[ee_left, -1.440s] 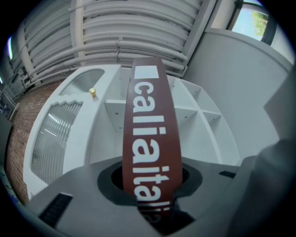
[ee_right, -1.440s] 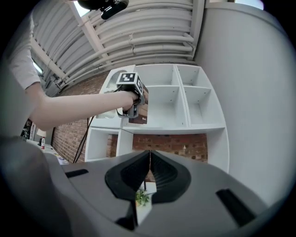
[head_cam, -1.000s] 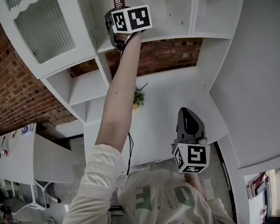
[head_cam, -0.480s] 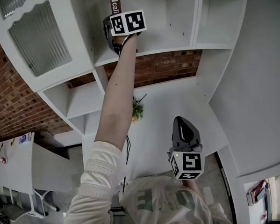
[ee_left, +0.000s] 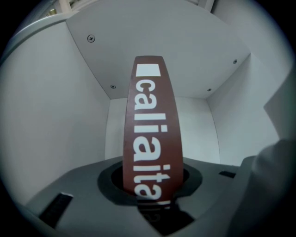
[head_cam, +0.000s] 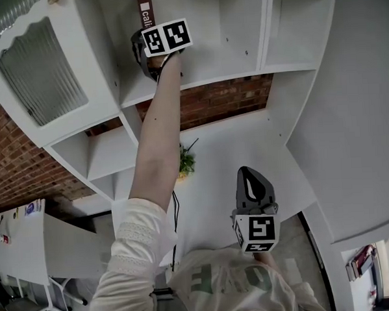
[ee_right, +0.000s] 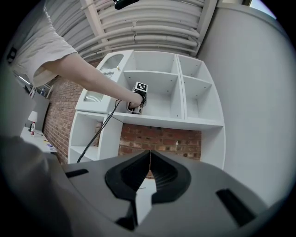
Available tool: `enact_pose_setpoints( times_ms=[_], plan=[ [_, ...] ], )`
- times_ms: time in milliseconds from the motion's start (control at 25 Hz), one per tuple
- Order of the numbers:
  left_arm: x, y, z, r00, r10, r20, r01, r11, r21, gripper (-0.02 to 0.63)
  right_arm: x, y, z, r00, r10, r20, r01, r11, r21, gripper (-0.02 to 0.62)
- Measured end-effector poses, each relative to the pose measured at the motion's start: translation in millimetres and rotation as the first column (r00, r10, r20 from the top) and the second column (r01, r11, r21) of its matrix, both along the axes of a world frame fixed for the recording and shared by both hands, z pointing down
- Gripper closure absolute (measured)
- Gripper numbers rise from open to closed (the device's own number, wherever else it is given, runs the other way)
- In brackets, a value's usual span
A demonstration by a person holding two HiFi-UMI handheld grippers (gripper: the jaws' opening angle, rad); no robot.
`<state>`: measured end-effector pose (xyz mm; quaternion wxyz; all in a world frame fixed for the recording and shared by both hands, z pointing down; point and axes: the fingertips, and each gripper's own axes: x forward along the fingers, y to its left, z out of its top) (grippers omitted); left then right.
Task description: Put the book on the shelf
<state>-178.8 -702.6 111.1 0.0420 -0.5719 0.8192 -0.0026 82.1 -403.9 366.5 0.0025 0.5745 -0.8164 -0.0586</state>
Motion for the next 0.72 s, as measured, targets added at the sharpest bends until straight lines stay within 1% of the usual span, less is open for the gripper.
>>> enact_pose_setpoints(
  times_ms=[200, 280, 360, 440, 600, 720],
  plan=[
    [2, 0, -2, 1.0, -0.009, -0.002, 0.009, 1.0, 0.007, 0.453, -7, 3, -6, 1.0, -0.01, -0.006, 0.01, 1.0, 0.022, 0.578],
    [2, 0, -1, 1.0, -0.012, -0.004, 0.012, 1.0, 0.006, 0.451, -7, 5, -4, 1.0, -0.014, 0.001, 0.014, 1.0, 0.016, 0.578],
    [2, 1, -2, 1.0, -0.018, 0.014, 0.018, 1.0, 0.005, 0.449, -6, 7, -1, 1.0, -0.015, 0.011, 0.015, 1.0, 0.001, 0.578],
    [-1, 5, -4, 0.999, -0.03, 0.038, 0.029, 0.999, 0.013, 0.425, -4, 10, 2, 1.0, -0.01, 0.022, 0.011, 1.0, -0.012, 0.578],
    [-3, 15, -7, 0.999, -0.013, 0.044, 0.011, 0.999, 0.049, 0.367, 1, 13, 2, 0.999, 0.0, 0.046, 0.001, 1.0, -0.016, 0.578],
    [-1, 30, -12, 0.998, 0.005, 0.064, -0.011, 0.997, 0.079, 0.356, -2, 17, -1, 0.998, -0.009, 0.057, 0.01, 1.0, -0.011, 0.578]
  ],
)
